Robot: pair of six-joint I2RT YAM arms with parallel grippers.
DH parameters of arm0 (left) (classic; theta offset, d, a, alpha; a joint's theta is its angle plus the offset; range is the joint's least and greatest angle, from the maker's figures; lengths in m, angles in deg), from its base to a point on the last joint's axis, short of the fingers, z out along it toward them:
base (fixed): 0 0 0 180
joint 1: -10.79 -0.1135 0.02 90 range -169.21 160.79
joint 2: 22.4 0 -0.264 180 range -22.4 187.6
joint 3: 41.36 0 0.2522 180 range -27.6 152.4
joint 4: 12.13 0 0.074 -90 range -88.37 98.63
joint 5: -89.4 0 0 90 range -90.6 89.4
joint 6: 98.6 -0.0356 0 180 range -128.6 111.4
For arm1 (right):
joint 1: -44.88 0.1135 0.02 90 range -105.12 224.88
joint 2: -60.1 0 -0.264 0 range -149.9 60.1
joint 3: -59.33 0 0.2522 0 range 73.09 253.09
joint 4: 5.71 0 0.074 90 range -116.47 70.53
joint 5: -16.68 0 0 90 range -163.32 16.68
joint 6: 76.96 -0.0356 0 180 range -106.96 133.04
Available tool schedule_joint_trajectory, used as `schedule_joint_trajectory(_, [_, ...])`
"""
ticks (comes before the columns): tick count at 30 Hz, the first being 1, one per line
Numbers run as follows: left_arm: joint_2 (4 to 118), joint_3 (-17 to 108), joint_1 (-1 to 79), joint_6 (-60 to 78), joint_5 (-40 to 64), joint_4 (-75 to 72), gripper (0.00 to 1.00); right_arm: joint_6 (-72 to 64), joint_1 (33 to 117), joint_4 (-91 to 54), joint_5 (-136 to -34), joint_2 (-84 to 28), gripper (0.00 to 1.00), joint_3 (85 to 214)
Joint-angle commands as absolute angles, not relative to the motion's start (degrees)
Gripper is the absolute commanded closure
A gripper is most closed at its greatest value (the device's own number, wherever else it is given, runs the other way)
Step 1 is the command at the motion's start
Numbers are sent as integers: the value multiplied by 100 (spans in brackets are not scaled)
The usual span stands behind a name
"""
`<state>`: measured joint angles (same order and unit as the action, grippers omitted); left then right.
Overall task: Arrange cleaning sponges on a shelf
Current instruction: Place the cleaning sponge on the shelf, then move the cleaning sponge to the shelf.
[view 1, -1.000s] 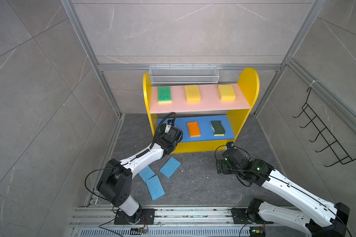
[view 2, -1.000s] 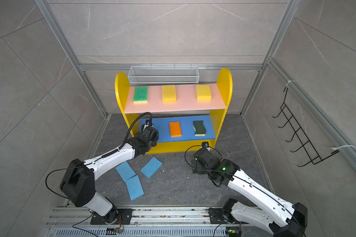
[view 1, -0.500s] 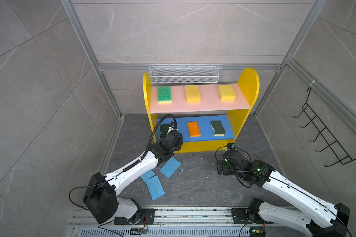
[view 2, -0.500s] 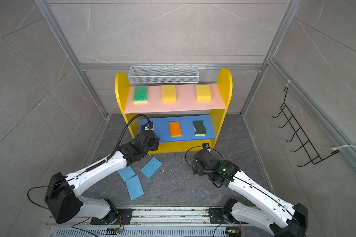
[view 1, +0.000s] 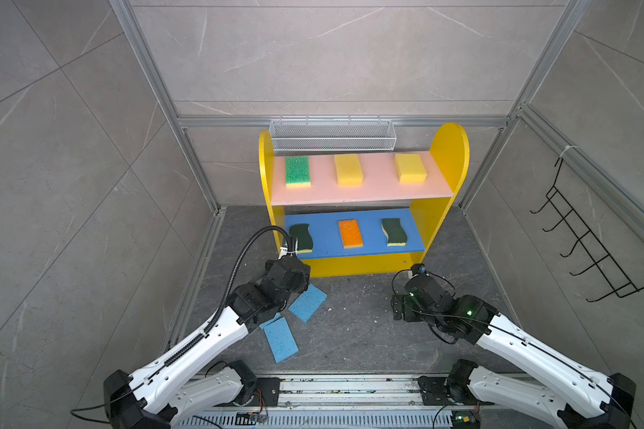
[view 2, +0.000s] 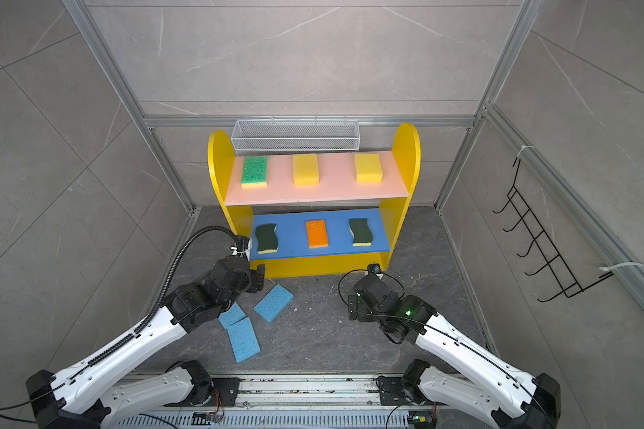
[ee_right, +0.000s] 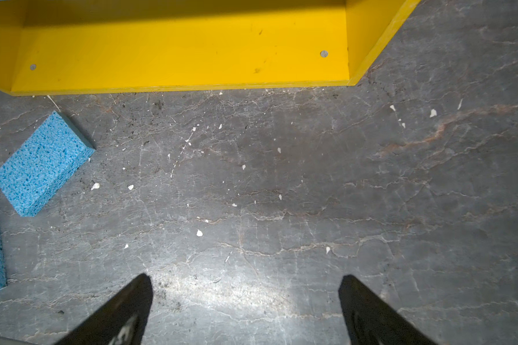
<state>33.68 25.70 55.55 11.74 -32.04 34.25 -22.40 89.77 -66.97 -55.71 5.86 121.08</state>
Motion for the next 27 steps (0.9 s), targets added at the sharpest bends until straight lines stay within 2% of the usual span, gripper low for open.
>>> schedule_joint_trajectory(1, [2929, 2350, 5571, 1738, -3098, 4015, 24, -2405, 8999, -6603, -5679, 675, 0, 12027])
schedule_joint_trajectory(11, [2502, 1664, 5576, 2756, -2928, 4821, 25, -2547, 9011, -6491, -5800, 702, 1, 11842])
schedule_joint_trajectory(18, [2294, 1021, 5579, 3191, -2564, 4408, 28, -2647, 9024, -6399, -5860, 728, 1, 11625])
schedule_joint_trajectory(27, [2751, 1090, 5788, 3168, -2639, 3877, 30, -2648, 9022, -6346, -5851, 754, 1, 11467])
